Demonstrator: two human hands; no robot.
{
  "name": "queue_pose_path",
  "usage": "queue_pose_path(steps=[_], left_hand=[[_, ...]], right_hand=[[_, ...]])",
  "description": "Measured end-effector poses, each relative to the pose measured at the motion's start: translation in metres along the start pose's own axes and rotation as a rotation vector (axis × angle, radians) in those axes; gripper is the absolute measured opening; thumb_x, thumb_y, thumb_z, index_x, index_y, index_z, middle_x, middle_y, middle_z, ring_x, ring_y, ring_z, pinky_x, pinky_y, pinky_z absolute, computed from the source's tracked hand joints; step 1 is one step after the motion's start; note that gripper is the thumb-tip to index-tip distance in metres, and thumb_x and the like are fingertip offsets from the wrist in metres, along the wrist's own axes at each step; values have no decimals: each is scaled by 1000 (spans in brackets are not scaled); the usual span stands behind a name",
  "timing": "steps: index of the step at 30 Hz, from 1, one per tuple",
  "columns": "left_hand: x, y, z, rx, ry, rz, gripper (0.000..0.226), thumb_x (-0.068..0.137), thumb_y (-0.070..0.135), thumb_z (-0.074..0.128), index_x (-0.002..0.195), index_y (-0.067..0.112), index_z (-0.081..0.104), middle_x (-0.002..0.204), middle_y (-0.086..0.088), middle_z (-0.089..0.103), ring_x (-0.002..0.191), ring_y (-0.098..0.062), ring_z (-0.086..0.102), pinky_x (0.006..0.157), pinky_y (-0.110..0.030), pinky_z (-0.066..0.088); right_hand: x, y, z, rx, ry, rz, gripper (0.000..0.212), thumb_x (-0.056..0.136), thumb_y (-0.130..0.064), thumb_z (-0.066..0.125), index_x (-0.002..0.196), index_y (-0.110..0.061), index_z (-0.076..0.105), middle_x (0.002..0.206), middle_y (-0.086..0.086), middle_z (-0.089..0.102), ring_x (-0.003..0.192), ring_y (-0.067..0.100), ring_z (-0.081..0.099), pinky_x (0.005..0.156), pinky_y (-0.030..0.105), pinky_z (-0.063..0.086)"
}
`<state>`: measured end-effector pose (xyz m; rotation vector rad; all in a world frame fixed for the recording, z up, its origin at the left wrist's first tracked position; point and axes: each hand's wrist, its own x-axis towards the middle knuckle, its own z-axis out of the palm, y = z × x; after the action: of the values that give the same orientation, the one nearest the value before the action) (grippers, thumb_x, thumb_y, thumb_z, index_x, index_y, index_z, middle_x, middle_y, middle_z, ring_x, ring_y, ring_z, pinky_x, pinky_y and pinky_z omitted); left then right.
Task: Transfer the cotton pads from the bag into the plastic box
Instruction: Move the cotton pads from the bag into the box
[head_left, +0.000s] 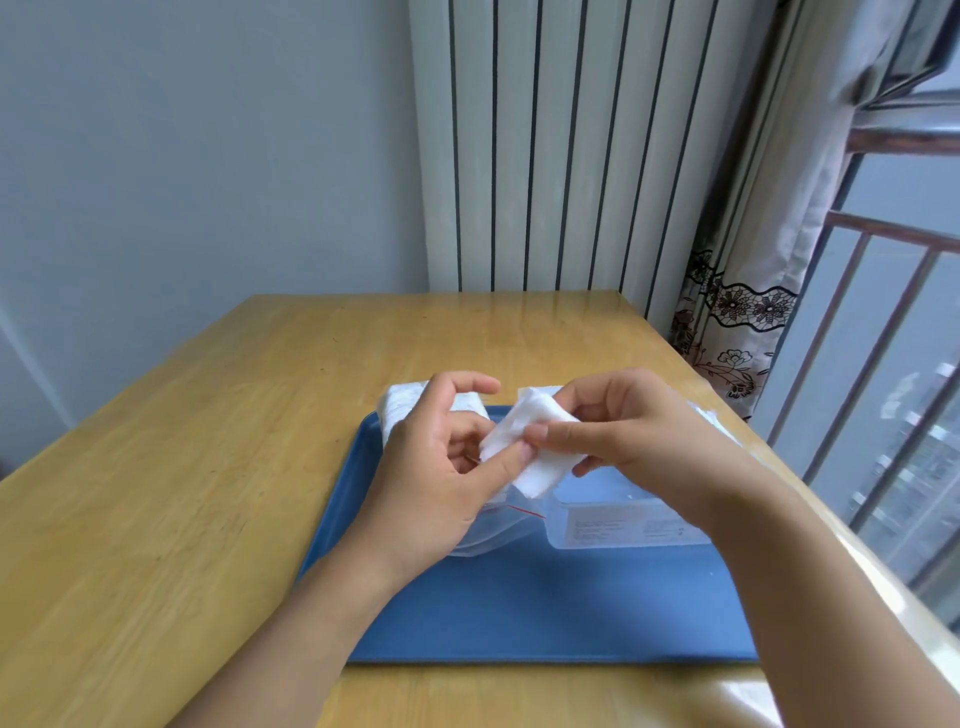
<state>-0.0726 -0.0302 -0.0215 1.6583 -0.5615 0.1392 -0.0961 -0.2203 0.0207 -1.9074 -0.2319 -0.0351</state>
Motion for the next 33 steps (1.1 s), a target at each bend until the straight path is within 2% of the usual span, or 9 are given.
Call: queue_pose_path(steps=[2,4,7,12,16,22,25,28,33], left_hand=[[-1,-4,-1,169,74,132,41,84,26,80,117,30,56,91,6,73,87,-7,68,74,-20,52],[0,-7,-2,355,67,233,42,83,44,74,120,32,58,107,17,70,108,-2,63,84,-14,47],[1,-13,-3,549,-60,328,38,84,50,65,117,31,65,115,24,65,116,4,55,98,-10,39],[-2,-20,3,660,-265,305,46,84,58,59,122,34,67,124,27,60,129,6,45,110,-16,34],[-3,-22,2,718,-294,314,47,83,58,56,120,33,70,129,24,63,130,2,44,112,-28,39],[-2,-21,2,718,-277,323,38,83,46,66,119,32,71,127,21,64,127,1,45,110,-32,41],[-2,-22,3,720,-275,326,38,83,46,66,118,32,71,127,20,65,127,1,45,109,-33,42],[-2,-23,3,716,-274,329,38,83,46,66,118,31,71,127,21,65,127,0,46,109,-34,42],[-2,-24,2,713,-276,336,41,84,51,62,119,32,71,127,20,65,127,1,47,109,-32,42]], right_hand=[[2,2,-10,6,155,56,18,85,-20,79,75,-6,74,67,10,67,63,15,54,58,26,40],[5,8,-26,-63,430,80,23,80,-24,81,72,-4,72,60,4,60,57,14,48,57,27,35],[5,19,-47,-299,710,122,26,72,-26,80,61,-6,67,53,1,47,53,17,38,53,27,29],[9,35,-48,-619,705,250,24,67,-33,76,58,-11,68,56,6,63,60,29,60,50,26,37],[15,44,-46,-786,657,353,32,64,-36,76,60,-6,67,55,6,59,56,29,56,48,23,34],[15,45,-50,-883,594,450,26,61,-32,77,67,-8,68,69,6,63,61,29,56,53,26,39],[16,45,-48,-923,616,463,23,63,-23,75,82,-14,66,87,7,65,78,32,61,62,30,46],[17,46,-46,-962,626,459,39,68,-18,77,101,-16,56,99,6,63,91,33,62,69,34,47],[16,49,-46,-962,599,427,59,67,-49,86,108,-20,56,104,2,62,91,27,56,68,33,41]])
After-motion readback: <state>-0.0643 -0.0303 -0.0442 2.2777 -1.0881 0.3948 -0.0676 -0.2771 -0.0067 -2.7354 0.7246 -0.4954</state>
